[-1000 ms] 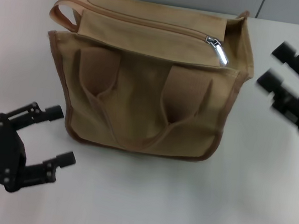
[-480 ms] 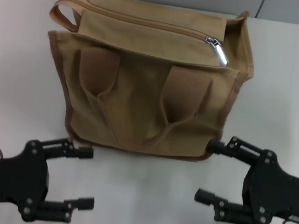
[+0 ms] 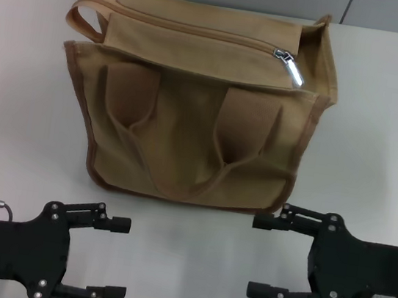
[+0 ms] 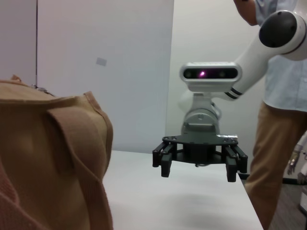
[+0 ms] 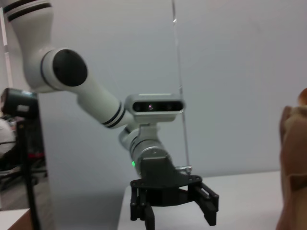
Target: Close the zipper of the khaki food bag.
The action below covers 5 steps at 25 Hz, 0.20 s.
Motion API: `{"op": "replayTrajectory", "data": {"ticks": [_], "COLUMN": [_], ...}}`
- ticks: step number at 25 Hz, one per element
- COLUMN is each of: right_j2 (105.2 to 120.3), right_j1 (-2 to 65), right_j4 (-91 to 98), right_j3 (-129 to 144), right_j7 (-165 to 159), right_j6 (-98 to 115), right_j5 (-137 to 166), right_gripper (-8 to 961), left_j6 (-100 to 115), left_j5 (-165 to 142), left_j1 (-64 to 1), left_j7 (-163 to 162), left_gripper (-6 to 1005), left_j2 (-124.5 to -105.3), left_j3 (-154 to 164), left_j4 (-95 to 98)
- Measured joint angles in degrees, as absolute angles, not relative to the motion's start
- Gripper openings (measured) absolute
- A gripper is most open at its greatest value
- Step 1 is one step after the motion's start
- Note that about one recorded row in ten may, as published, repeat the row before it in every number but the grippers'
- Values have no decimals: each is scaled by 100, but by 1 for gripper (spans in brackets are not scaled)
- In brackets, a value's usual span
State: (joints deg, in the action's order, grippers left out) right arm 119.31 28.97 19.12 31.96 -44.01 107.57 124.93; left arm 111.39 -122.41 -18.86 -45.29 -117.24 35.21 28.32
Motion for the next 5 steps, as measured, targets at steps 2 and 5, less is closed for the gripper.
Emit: {"op": "replayTrajectory", "data": {"ticks": [2, 5], "right_j2": [11928, 11933], "right_j1": [3016, 3057], "right_j4": [1955, 1983], "right_j3": [3354, 3361], "right_j7": [-4536, -4539], "right_j6": [10670, 10627], "right_j5": [12504, 12506], "right_gripper": [804, 804], "left_j6": [11140, 11139], "left_j5": [-12321, -12373], "left_j1": [-1899, -1914], "left_j7": [-4557, -4679], "left_gripper": [802, 802], "left_j2": [-11724, -11735], "left_j3": [3526, 3525], "left_j4": [2866, 2948]}}
